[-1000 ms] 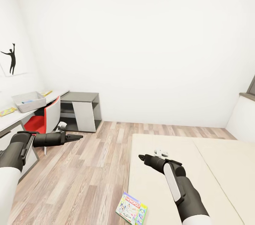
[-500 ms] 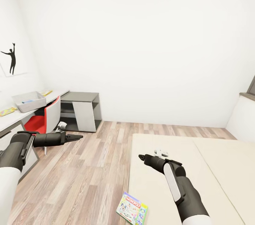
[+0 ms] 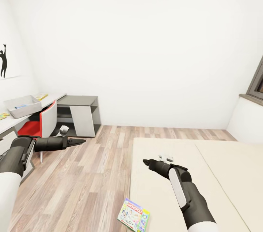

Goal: Put all the toys in the child's room - the three board games (two on the bed and one on the table), the two jigsaw puzzles on the table, and the tennis ball on the table - inside the toy box on the table in the child's room.

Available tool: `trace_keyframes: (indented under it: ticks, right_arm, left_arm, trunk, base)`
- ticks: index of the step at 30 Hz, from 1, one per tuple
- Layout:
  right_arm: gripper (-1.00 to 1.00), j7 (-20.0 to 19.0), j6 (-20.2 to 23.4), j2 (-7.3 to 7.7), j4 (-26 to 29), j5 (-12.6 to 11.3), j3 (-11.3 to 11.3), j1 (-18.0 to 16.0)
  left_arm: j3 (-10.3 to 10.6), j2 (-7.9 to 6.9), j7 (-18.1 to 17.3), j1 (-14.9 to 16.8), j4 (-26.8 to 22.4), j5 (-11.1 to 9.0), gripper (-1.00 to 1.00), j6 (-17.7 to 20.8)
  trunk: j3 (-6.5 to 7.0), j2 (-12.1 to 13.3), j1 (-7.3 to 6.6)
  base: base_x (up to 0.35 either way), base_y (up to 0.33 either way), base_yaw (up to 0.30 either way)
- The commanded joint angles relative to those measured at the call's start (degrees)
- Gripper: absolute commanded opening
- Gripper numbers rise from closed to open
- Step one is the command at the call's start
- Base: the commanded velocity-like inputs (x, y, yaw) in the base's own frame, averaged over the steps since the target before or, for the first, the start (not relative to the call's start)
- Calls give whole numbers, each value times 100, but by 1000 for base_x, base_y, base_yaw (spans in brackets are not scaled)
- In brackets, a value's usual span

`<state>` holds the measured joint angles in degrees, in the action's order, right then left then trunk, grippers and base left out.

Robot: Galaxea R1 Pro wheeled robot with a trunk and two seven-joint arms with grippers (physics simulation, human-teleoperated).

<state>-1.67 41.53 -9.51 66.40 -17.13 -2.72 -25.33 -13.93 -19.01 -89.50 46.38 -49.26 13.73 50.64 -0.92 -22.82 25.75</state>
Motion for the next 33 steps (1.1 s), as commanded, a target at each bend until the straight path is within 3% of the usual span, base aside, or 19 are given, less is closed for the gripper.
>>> trace_keyframes:
  ticks: [1,15,33]
  right_arm:
    - [100,-18,31,-7,5,-1,-18,-5]
    - [100,-18,30,-7,5,-1,-18,-3]
    - [100,-18,30,-7,5,-1,-10,0]
  left_arm:
    - [-14,3,-50,6,-5,60,100,60]
    - [-14,3,-50,5,-5,60,100,60]
    - [-16,3,-50,5,-5,60,100,60]
  trunk:
    - [-10,-10,3]
    - [-10,-10,3]
    - [8,-10,3]
  base:
    - [0,0,-29]
    - [0,0,-10]
    - [0,0,-93]
